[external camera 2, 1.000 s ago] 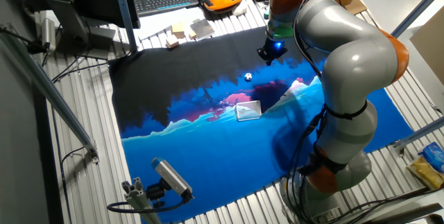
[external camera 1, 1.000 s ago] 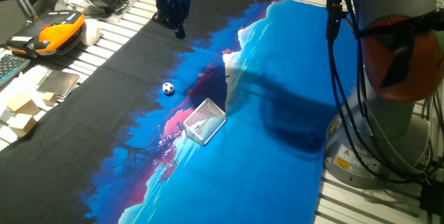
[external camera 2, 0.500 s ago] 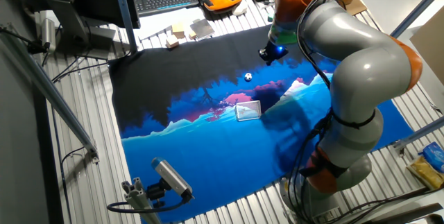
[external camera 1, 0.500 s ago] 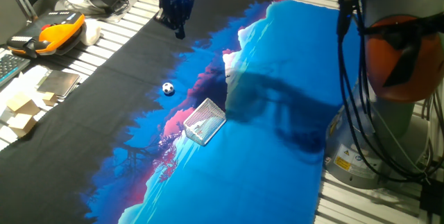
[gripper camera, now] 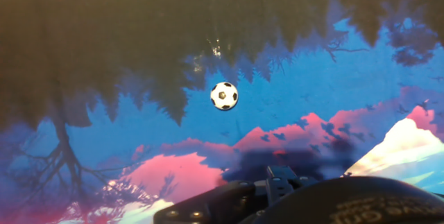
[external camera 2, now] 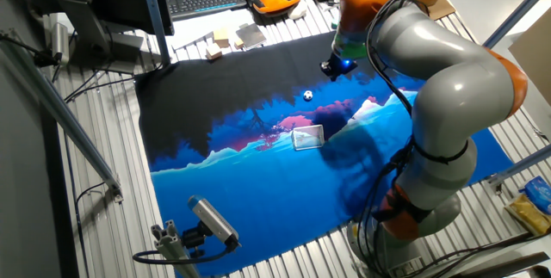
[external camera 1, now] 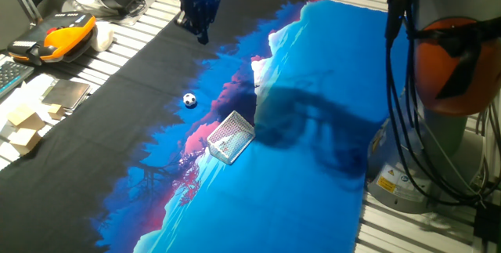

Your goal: Push the soccer ball into the goal

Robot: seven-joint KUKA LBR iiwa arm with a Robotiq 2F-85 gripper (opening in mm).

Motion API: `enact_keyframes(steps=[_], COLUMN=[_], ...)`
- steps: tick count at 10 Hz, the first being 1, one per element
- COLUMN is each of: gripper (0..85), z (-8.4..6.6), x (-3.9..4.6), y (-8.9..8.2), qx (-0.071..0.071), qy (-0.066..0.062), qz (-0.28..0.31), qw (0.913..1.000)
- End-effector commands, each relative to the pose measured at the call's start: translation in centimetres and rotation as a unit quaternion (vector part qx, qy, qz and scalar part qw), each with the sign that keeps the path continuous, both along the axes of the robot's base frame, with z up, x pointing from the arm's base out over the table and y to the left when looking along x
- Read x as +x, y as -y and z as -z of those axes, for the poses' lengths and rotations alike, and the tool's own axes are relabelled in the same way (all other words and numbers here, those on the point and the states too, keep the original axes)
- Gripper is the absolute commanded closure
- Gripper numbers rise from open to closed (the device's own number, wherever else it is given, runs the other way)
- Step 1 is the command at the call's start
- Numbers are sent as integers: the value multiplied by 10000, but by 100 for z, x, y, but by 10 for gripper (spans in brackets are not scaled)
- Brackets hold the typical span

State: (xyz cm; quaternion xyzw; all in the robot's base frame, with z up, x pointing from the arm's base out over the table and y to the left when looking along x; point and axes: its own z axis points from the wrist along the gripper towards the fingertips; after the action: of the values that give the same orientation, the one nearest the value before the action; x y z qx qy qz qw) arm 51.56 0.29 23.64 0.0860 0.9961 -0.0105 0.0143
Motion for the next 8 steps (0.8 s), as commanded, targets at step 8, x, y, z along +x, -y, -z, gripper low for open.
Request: enact_keyframes(steps=[8], gripper=[850], z=[0], x=[0], y=[-1], qx=[-103], qy=[248], qz=[-8], qw=[9996])
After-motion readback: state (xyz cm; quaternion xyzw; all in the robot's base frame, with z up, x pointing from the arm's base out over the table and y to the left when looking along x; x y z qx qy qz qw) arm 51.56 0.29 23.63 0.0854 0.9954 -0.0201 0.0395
